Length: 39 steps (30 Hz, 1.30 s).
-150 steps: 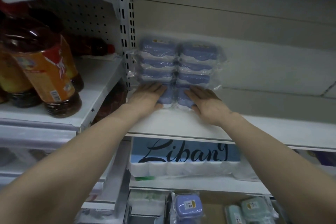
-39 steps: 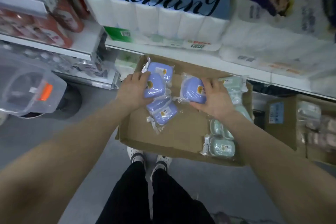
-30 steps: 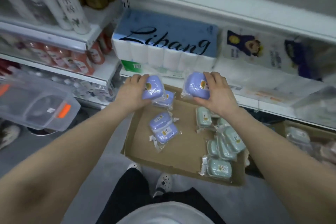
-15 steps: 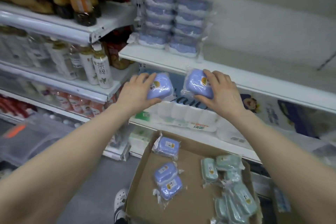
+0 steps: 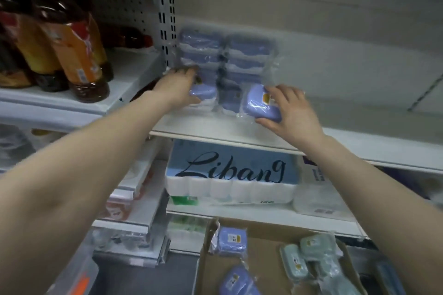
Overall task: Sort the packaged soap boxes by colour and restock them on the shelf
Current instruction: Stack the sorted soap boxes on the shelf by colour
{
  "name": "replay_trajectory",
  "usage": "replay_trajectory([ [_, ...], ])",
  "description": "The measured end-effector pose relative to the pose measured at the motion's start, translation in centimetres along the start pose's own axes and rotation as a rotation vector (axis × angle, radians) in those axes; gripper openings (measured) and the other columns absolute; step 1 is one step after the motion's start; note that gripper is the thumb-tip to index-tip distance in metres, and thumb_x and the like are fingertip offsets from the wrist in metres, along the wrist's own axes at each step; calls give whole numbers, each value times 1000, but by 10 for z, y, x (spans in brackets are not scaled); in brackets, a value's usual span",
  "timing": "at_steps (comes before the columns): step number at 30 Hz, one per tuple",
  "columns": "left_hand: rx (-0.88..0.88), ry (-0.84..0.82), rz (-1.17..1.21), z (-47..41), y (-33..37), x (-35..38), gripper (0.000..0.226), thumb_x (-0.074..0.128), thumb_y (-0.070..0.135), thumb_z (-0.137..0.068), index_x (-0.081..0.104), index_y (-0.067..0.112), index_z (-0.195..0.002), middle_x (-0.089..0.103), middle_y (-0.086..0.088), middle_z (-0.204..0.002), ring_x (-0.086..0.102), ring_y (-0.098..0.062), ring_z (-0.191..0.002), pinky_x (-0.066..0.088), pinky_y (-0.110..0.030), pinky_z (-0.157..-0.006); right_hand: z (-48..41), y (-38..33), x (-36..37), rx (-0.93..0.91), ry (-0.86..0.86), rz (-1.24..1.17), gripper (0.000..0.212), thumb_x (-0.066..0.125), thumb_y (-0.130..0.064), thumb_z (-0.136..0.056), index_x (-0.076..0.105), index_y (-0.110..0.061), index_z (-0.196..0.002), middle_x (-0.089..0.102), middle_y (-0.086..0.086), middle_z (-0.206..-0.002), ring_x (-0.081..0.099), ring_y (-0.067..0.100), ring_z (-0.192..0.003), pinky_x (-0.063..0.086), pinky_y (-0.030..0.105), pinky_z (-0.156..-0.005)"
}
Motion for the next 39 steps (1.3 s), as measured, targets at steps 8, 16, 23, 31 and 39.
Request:
replay_trajectory([
  [8, 157, -130, 81, -43, -15, 25, 58, 72, 37, -83, 49, 19, -133, 47, -9, -139, 45, -31, -125, 39, -41, -103, -53, -2, 31, 42, -83, 44, 68, 67, -58, -74, 52, -22, -130, 60, 4, -121, 51, 34, -109, 47, 45, -86],
  [16, 238, 256, -114, -19, -4, 30, 42, 65, 20, -82, 60, 19, -124, 59, -12, -120, 53, -38, -109, 41, -44, -95, -78, -5, 75, 59, -134, -17, 50, 60, -41, -81, 60, -11, -121, 59, 16, -119, 51, 43, -111, 49, 49, -88],
  [23, 266, 220, -235, -15, -7, 48, 75, 68, 42, -76, 40, 18, -140, 45, -13, -139, 39, -38, -127, 26, -53, -110, -62, -9, 101, 18, -209, 102, 81, 66, -51, -83, 30, -19, -148, 37, 20, -149, 31, 44, -139, 36, 58, -107],
  [31, 304, 266, -241, -19, -12, 47, 85, 82, 30, -66, 42, 15, -138, 48, -15, -135, 42, -39, -125, 30, -52, -107, -72, -8, 108, -6, -173, 137, 92, 84, -30, -70, 29, -18, -142, 45, 23, -139, 40, 47, -130, 42, 58, -98],
  [39, 282, 215, -273, -19, -5, 41, 82, 83, 29, -62, 46, 15, -134, 49, -12, -131, 44, -38, -122, 31, -54, -106, -73, -9, 99, -32, -169, 256, 85, 77, -45, -75, 35, -18, -143, 47, 17, -140, 44, 41, -130, 41, 60, -98],
])
Point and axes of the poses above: each hand's wrist, its own z-axis away from the middle knuckle, its own x-axis out of the palm, y = z × x, the point moved 8 cm from there along -z, towards the middle knuckle
